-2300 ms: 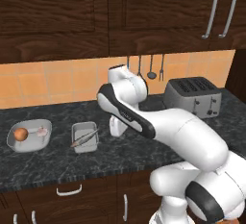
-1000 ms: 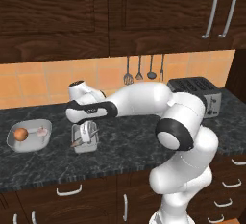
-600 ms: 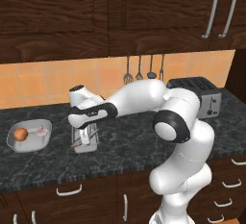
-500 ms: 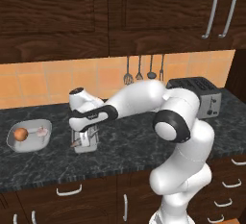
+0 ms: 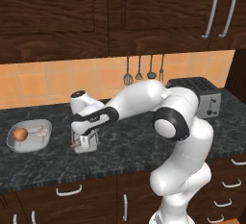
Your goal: Take the meat container that has the fish and place it on the second highest rack of the freezer. Then take the vegetable container that has the garlic and onion and place it on the highest rack of the freezer.
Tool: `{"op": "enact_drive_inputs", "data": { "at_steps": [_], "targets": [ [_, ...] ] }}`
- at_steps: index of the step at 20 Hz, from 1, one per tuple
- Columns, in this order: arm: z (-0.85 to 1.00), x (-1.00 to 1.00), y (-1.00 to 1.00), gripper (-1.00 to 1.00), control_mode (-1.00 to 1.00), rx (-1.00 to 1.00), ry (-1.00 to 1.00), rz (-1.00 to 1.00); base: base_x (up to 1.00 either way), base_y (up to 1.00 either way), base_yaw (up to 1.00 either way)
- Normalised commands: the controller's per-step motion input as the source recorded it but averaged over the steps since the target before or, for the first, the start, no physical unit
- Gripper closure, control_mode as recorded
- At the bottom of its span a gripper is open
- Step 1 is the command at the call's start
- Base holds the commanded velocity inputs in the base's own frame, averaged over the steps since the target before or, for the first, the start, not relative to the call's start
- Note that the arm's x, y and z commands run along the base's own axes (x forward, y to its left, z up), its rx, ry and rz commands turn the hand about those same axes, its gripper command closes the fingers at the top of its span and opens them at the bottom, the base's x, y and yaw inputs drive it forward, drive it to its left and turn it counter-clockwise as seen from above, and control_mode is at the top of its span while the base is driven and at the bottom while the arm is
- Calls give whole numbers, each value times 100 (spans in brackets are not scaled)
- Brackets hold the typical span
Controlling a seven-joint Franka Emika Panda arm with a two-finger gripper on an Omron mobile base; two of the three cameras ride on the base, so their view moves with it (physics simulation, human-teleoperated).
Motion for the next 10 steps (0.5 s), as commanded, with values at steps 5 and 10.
{"op": "enact_drive_inputs", "data": {
  "at_steps": [5, 10],
  "targets": [
    [-1, -16, -26, -100, -100, 3, 0, 0, 0, 0, 0],
    [-9, -37, -43, -100, -100, 4, 0, -1, 0, 0, 0]
  ]
}}
